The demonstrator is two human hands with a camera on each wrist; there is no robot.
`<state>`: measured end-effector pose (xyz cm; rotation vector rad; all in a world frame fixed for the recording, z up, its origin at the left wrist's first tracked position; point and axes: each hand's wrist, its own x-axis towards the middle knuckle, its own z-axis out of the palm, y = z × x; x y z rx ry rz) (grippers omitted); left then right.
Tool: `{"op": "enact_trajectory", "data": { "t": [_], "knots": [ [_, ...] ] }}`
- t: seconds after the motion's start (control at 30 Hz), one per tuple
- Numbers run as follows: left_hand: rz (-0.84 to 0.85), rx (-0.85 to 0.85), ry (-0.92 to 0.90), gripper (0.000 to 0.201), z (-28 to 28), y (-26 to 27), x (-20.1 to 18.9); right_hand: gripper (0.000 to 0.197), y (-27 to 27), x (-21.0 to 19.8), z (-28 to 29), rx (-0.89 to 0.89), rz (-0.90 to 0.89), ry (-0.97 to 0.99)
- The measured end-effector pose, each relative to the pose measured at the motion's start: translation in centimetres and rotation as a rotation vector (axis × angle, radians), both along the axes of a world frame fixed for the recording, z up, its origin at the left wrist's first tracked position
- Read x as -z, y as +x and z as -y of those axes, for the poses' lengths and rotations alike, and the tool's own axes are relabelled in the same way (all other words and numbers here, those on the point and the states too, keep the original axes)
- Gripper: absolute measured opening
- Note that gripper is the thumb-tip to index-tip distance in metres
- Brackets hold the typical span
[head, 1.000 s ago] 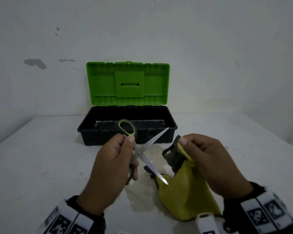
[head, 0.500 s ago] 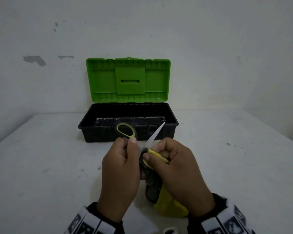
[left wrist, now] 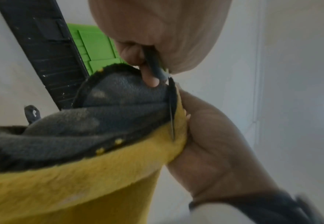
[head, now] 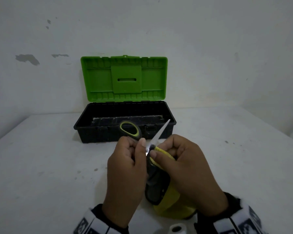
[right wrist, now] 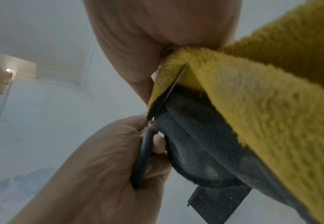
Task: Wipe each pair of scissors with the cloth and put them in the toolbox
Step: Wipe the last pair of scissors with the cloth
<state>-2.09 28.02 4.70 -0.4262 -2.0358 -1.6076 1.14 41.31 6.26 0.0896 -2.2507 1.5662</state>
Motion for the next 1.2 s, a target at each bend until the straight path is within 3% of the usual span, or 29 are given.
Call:
{"op": "enact_trajectory", "data": {
  "t": [0.23,0.43,0.7,0.93,1.07,1.2],
  "knots": [
    [0.042,-0.041,0.035,0.025,0.6,-0.8,-0.2,0.015,-0.4,-0.2,0.2,-0.036,-0.018,0.017],
    [0.118,-0.021,0.11,0.025,1.0,-1.4,-0.3,0.011,0.6,0.1,-1.3,-0.027,0.1,-0.029],
    [0.152,-0.121,0.251,0.031,3.0,-3.6,-0.9,0.015,-0.2,-0.5,-6.4,0.025,0.069,-0.142],
    [0.224,-0.061,0.309,0.028,3.2,-4.0,-0.9,0.014,-4.3,-1.6,-11.5,0.333,-0.038,0.358],
    [0.27,-0.022,0.367,0.023,2.6,-3.9,-0.6,0.013,-6.2,0.3,-12.3,0.253,0.221,0.562],
    [0.319,0.017,0.432,0.022,2.5,-3.9,-0.5,0.011,-6.5,1.6,-12.0,0.165,0.422,0.55]
  ]
}}
